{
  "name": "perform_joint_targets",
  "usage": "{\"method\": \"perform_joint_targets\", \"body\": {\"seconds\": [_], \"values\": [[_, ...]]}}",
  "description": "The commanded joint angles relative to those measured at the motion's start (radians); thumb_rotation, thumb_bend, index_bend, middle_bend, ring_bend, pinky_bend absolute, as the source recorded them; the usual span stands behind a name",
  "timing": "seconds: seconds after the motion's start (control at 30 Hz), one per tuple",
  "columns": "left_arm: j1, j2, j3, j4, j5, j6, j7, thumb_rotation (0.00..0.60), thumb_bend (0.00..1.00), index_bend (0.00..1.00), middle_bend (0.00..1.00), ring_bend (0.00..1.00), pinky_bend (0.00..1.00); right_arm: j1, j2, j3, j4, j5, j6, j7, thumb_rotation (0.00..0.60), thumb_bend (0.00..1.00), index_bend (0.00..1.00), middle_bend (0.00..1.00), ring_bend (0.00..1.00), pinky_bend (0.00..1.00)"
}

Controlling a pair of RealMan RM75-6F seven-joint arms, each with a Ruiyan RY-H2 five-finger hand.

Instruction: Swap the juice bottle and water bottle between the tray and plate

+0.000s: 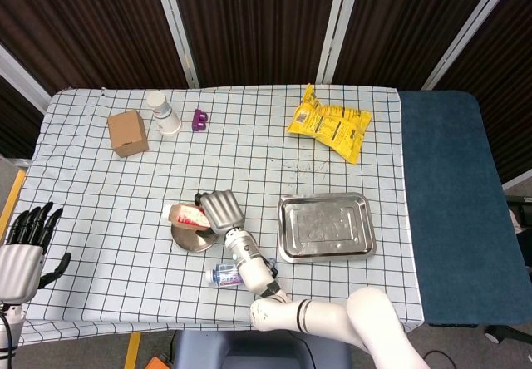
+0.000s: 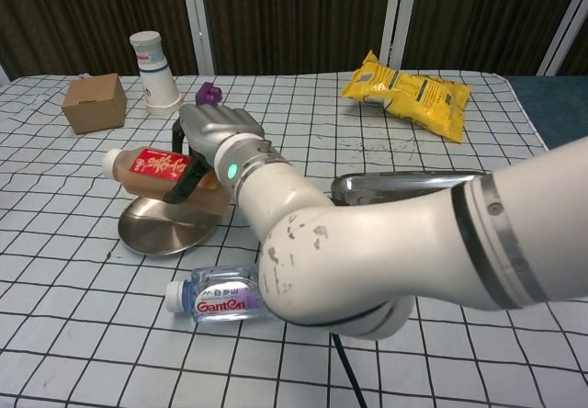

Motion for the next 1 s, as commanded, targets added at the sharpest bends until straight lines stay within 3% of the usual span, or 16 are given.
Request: {"method": "perform_joint_targets", "body": {"seconds": [0.03,0.1,0.23,0.33,0.47,0.57,0.67,0.77,0.9,1.0], "values": [[0.000,0.003,-0.001,0.001,-0.001,-0.003,-0.005,0.600,0.35,0.00,0.00,0.00,0.08,0.068,-0.034,-0.001,0.064,0.054,-0.057,0.026,0.600,0.45,0.73,0.69,0.53,0.61],[-0.003,0.003,-0.001,0.001,-0.003,-0.013,-0.009,0.600,0.35,0.00,0.00,0.00,0.08,0.090,-0.034,-0.031,0.081,0.071,-0.076,0.042,0.600,0.45,0.66,0.62,0.48,0.55],[-0.005,0.005,-0.002,-0.001,-0.005,-0.023,-0.011,0.600,0.35,0.00,0.00,0.00,0.08,0.117,-0.034,-0.039,0.085,0.134,-0.116,0.058,0.600,0.45,0.39,0.41,0.31,0.45],[-0.003,0.006,0.000,-0.003,-0.001,-0.020,-0.009,0.600,0.35,0.00,0.00,0.00,0.08,0.123,-0.034,-0.046,0.091,0.161,-0.111,0.041,0.600,0.45,0.25,0.31,0.25,0.40],[-0.004,0.007,0.002,-0.008,0.002,-0.027,-0.009,0.600,0.35,0.00,0.00,0.00,0.08,0.119,-0.034,-0.038,0.095,0.215,-0.145,-0.013,0.600,0.42,0.17,0.22,0.17,0.36],[-0.005,0.008,0.002,-0.009,0.006,-0.025,-0.011,0.600,0.35,0.00,0.00,0.00,0.08,0.107,-0.017,-0.031,0.071,0.221,-0.160,-0.029,0.600,0.35,0.13,0.17,0.13,0.34],[0.000,0.009,-0.001,-0.006,0.014,-0.008,-0.018,0.600,0.35,0.00,0.00,0.00,0.08,0.058,0.049,-0.038,-0.039,0.191,-0.131,-0.023,0.600,0.27,0.07,0.12,0.09,0.32],[0.002,0.007,-0.003,0.000,0.025,0.009,-0.024,0.600,0.35,0.00,0.00,0.00,0.08,-0.061,0.191,-0.098,-0.283,0.092,-0.039,0.004,0.600,0.20,0.01,0.07,0.04,0.28],[-0.011,-0.008,0.016,0.015,0.062,-0.005,-0.022,0.600,0.35,0.00,0.00,0.00,0.08,-0.265,0.440,-0.197,-0.641,-0.127,0.143,0.104,0.600,0.18,0.00,0.06,0.02,0.22],[-0.017,-0.022,0.030,0.007,0.092,-0.007,-0.002,0.600,0.35,0.00,0.00,0.00,0.08,-0.384,0.612,-0.271,-0.803,-0.264,0.231,0.163,0.600,0.18,0.00,0.06,0.01,0.17]]}}
